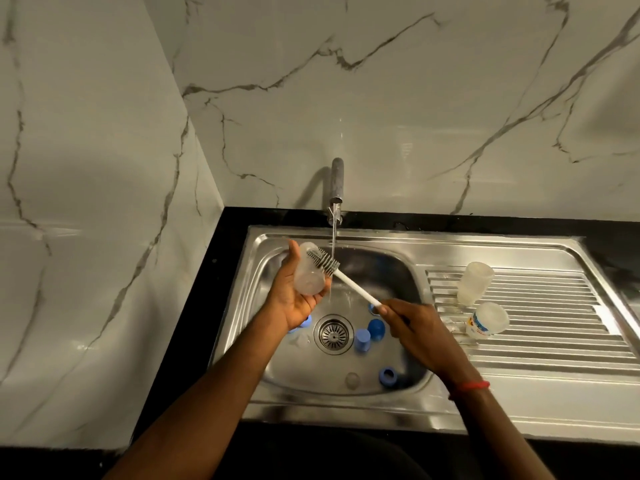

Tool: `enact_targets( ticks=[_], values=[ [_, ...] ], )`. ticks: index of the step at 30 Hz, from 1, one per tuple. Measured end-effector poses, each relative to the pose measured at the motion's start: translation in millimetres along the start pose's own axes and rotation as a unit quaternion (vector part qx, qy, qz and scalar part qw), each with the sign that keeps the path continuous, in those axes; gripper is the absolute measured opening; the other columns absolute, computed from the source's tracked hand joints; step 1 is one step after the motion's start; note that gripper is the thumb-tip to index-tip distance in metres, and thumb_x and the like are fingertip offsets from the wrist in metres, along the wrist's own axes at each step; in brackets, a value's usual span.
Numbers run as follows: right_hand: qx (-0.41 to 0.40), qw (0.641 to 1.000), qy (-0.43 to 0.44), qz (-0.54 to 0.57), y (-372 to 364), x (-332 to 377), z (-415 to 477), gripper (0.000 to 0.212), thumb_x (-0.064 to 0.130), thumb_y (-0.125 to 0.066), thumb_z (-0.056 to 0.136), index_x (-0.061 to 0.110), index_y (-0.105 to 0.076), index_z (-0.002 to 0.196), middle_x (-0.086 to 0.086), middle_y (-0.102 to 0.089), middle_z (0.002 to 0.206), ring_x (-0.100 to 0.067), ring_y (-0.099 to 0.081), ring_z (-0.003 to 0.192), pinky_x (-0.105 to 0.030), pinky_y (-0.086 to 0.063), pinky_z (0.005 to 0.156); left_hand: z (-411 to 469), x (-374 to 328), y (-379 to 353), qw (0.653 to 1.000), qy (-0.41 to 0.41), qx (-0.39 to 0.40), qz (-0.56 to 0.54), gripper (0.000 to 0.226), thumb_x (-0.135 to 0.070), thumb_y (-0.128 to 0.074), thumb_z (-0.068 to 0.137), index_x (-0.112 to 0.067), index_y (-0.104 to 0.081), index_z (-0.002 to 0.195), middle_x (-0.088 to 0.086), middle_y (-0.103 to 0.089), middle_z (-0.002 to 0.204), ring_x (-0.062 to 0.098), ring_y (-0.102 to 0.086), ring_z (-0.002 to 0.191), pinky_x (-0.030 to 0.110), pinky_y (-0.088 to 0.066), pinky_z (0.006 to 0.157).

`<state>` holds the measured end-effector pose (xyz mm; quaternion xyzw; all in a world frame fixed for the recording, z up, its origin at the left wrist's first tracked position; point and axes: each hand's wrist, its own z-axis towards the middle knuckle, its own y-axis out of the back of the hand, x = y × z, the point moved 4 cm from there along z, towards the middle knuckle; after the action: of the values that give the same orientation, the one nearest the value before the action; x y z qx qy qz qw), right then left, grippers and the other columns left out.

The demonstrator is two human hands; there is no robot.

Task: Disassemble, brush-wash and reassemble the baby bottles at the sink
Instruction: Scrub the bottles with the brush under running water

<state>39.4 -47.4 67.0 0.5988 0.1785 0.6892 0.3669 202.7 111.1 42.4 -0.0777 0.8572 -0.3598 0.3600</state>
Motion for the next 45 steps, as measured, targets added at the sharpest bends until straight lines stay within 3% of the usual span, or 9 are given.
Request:
enact_targets(
  ticks=[5,12,15,18,28,31,34,40,45],
  values=[
    [-0.054,0.995,-0.021,-0.084,-5,2,34,0.034,0.039,-0.045,0.103,0.016,-0.067,0.093,0.004,-0.061,0.064,-0.011,-0.057,0.054,-0.032,-0.050,0.055,0,19,-1,0.997,0.043,0.040,-0.045,0.059,-0.044,-0.061,0.096,0.002,-0.055,0.133,0.024,-0.064,0.117,0.031,-0.070,0.095,0.039,-0.062,0.077],
    [0.021,0.999,0.030,-0.028,1,12,4,0.027,0.032,-0.052,0.101,0.013,-0.072,0.096,0.022,-0.048,0.061,0.001,-0.054,0.057,-0.007,-0.039,0.056,2,6,4,0.996,0.041,-0.017,-0.074,0.045,-0.046,-0.057,0.094,-0.006,-0.063,0.114,0.016,-0.067,0.094,0.024,-0.065,0.080,0.032,-0.057,0.057],
    [0.005,0.999,0.028,-0.037,-1,7,7,0.031,0.035,-0.051,0.102,0.014,-0.072,0.095,0.016,-0.054,0.061,-0.002,-0.055,0.054,-0.014,-0.043,0.053,-1,4,1,0.998,0.029,-0.004,-0.051,0.060,-0.061,-0.062,0.087,-0.009,-0.062,0.117,0.013,-0.068,0.091,0.021,-0.068,0.074,0.031,-0.058,0.056],
    [-0.046,0.996,-0.001,-0.081,-3,1,28,0.037,0.041,-0.045,0.102,0.014,-0.068,0.091,0.004,-0.059,0.062,-0.010,-0.055,0.052,-0.028,-0.048,0.053,0,11,-6,0.996,0.044,0.024,-0.073,0.062,-0.049,-0.070,0.085,-0.003,-0.058,0.126,0.017,-0.066,0.095,0.023,-0.067,0.077,0.033,-0.062,0.061],
    [0.004,1.000,0.006,-0.022,11,6,0,0.022,0.028,-0.052,0.102,0.018,-0.069,0.093,0.013,-0.050,0.058,-0.010,-0.054,0.055,-0.012,-0.039,0.053,8,2,3,0.997,0.042,0.023,-0.058,0.046,-0.038,-0.052,0.100,-0.011,-0.057,0.137,0.018,-0.067,0.105,0.024,-0.064,0.079,0.027,-0.055,0.058],
    [-0.027,0.998,-0.026,-0.052,3,-3,12,0.031,0.035,-0.049,0.102,0.013,-0.069,0.092,0.009,-0.055,0.059,-0.013,-0.057,0.055,-0.020,-0.045,0.053,9,11,1,0.996,0.064,0.020,-0.050,0.054,-0.035,-0.062,0.096,-0.005,-0.055,0.140,0.020,-0.066,0.110,0.025,-0.066,0.083,0.029,-0.057,0.064],
    [-0.029,0.998,-0.037,-0.052,-1,-9,19,0.034,0.039,-0.048,0.102,0.014,-0.069,0.091,0.003,-0.061,0.063,-0.013,-0.059,0.055,-0.035,-0.050,0.057,8,15,-3,0.995,0.063,-0.003,-0.078,0.048,-0.031,-0.063,0.094,0.001,-0.059,0.129,0.020,-0.064,0.105,0.025,-0.066,0.081,0.029,-0.058,0.063],
    [-0.003,0.999,0.042,-0.001,3,17,2,0.026,0.031,-0.052,0.103,0.016,-0.073,0.100,0.010,-0.058,0.064,-0.008,-0.056,0.058,-0.014,-0.042,0.056,7,6,2,0.983,0.018,-0.143,-0.113,0.044,-0.048,-0.062,0.091,-0.005,-0.061,0.102,0.015,-0.061,0.084,0.020,-0.057,0.069,0.026,-0.051,0.059],
    [-0.003,0.998,0.047,-0.050,-18,15,8,0.037,0.045,-0.043,0.103,0.019,-0.070,0.101,0.009,-0.061,0.069,-0.009,-0.057,0.060,-0.030,-0.050,0.061,5,6,-1,0.977,0.019,-0.180,-0.115,0.033,-0.038,-0.051,0.098,-0.007,-0.059,0.091,0.014,-0.057,0.083,0.021,-0.055,0.067,0.029,-0.054,0.063]
  ],
)
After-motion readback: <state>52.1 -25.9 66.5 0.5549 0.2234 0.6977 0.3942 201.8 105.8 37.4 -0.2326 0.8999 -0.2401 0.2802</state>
